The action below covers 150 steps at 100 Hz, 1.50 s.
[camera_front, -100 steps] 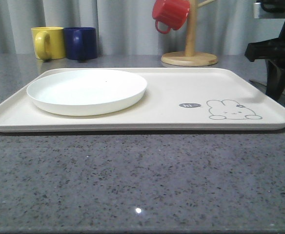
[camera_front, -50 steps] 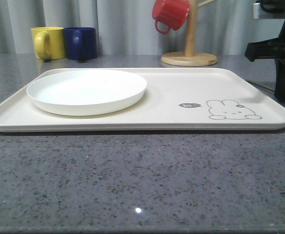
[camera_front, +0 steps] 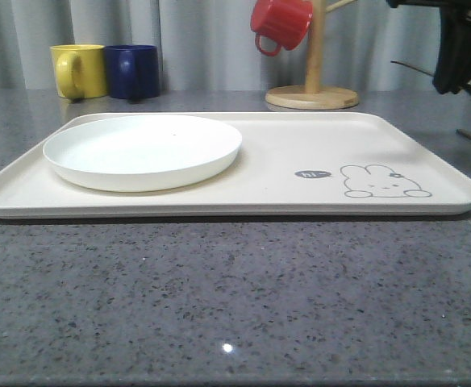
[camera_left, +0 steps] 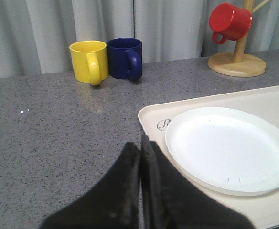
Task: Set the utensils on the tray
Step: 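Grasp the silver fork with the right gripper and carry it over the tray, then lower the fork onto the tray beside the plate and open the right gripper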
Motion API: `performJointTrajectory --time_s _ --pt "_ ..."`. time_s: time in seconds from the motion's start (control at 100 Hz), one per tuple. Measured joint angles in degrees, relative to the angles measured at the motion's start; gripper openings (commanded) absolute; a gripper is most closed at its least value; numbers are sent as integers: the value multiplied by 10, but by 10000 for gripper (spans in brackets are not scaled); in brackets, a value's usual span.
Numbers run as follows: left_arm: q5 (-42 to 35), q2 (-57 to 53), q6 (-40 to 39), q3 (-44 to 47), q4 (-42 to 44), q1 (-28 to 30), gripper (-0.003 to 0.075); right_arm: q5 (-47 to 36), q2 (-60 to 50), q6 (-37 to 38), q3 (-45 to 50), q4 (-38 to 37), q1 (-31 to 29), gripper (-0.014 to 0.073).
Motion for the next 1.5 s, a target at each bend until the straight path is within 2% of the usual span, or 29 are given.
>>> performJointTrajectory --time_s 0.35,0.56,0.77,1.22,1.27,1.34,1.46,1.5 --pt "0 0 0 0 0 0 -19 -29 41 142 -12 -70 133 24" --pt "0 0 0 0 0 0 -19 -53 90 204 -41 -102 182 24" --pt "0 0 0 0 0 0 -19 -69 124 235 -46 -113 197 24" --pt "0 0 0 0 0 0 -19 -72 147 239 -49 -117 198 33" --pt "0 0 0 0 0 0 -19 -72 147 239 -49 -118 198 66" --pt "0 0 0 0 0 0 -19 -73 148 239 -49 -118 198 160" --pt "0 0 0 0 0 0 -19 -75 148 239 -50 -119 198 390" --pt "0 0 0 0 0 0 -19 -76 148 239 -50 -119 198 439"
